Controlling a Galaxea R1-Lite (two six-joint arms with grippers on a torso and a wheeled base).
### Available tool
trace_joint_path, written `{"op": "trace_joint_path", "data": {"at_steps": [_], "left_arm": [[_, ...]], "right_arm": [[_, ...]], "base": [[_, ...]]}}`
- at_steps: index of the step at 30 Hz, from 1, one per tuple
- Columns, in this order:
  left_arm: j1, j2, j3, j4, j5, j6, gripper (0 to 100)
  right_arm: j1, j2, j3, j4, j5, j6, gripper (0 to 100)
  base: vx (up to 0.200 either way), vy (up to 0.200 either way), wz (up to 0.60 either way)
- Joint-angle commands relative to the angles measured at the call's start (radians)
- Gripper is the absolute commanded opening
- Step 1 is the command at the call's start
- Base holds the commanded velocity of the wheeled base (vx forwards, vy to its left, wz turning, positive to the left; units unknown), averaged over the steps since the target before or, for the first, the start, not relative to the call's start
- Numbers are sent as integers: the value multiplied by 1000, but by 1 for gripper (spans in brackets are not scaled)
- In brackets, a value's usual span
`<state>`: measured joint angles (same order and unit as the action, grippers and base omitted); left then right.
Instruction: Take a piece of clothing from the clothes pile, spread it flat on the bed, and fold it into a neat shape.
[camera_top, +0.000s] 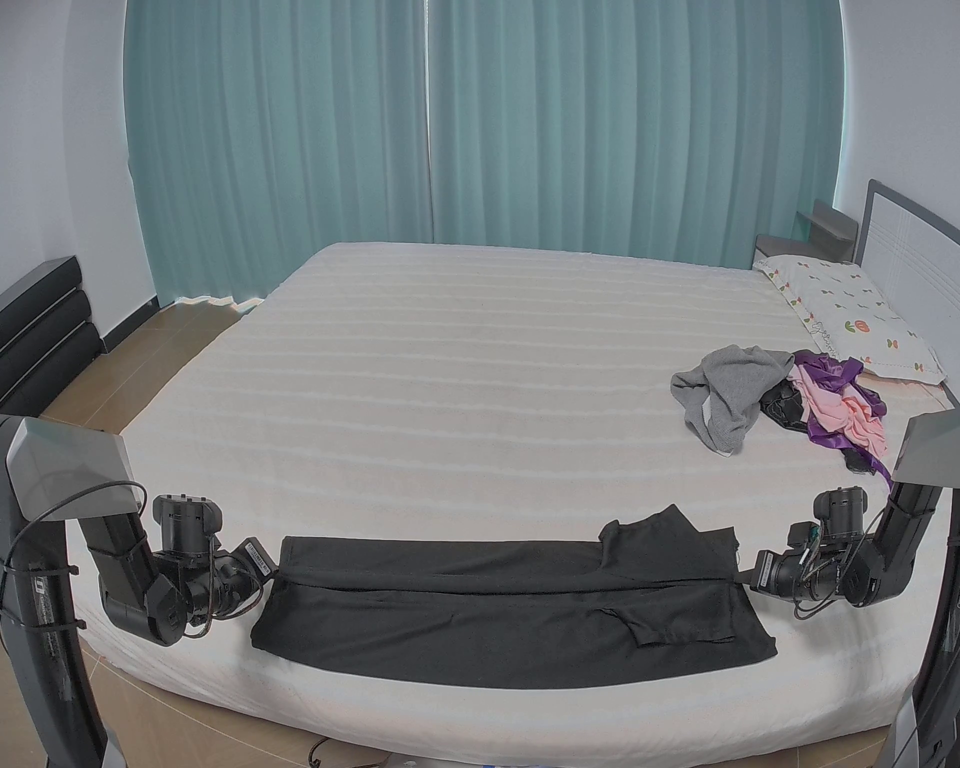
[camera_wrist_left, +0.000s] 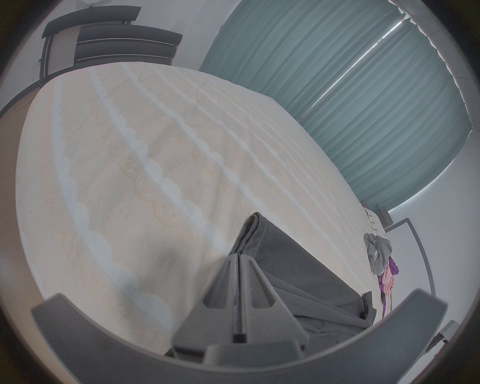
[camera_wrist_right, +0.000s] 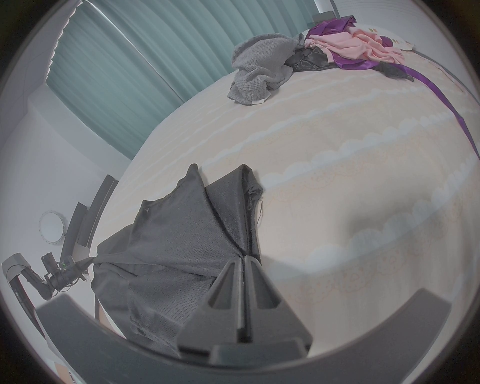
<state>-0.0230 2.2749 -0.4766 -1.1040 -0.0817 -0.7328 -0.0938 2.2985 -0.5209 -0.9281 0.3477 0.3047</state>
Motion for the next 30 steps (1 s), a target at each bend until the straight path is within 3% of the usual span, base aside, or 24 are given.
{"op": "trace_joint_path", "data": {"at_steps": [1,11,16,30], "left_arm": [[0,3,3,0,0,0,100],[2,-29,0,0,-1,-5,100],[8,-58,-27,4,-3,-5,100],[-12,63,-292,124,-4,-7,100]], "right_arm": [[0,10,1,-3,1,1,100],[-9,-47,-13,-21,7,31,100],[-7,-82,-45,-18,5,123,100],[-17,-10,-143,-9,10,271,100]], "base": [[0,0,0],[0,0,0],[0,0,0],[0,0,0]]}}
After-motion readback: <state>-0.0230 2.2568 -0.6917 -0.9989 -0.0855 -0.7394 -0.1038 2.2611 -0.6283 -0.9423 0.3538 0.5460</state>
